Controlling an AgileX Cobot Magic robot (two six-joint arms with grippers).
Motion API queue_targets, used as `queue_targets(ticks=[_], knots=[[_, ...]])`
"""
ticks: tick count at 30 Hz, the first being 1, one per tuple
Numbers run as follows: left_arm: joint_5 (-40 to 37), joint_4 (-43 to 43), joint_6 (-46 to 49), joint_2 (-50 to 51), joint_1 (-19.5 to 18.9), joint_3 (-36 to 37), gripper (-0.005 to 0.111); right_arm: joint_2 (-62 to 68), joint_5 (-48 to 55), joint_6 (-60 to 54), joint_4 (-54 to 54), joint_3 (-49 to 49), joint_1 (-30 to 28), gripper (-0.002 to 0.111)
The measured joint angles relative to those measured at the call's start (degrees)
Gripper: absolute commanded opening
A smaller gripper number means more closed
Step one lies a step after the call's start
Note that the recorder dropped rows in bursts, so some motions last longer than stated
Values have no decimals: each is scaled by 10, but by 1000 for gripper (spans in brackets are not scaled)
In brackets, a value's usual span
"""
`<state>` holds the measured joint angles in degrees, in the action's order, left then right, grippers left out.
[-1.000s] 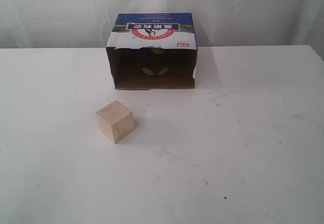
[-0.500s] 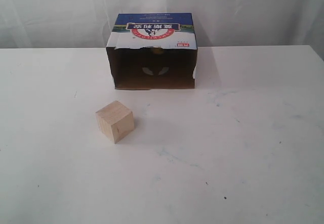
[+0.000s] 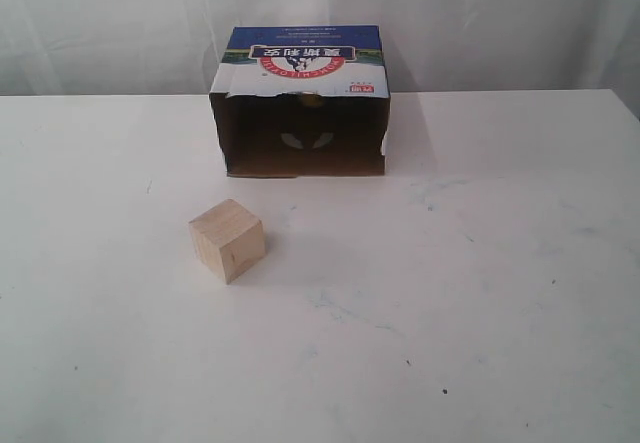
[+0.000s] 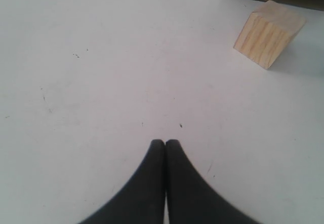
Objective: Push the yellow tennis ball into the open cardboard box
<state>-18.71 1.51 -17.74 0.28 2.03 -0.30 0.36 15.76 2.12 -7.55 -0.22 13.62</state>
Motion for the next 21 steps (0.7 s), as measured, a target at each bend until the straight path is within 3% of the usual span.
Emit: queue_targets(ticks=[21], knots=[[0,-10,24,0,0,0,0,0,0,0,0,0,0,0]])
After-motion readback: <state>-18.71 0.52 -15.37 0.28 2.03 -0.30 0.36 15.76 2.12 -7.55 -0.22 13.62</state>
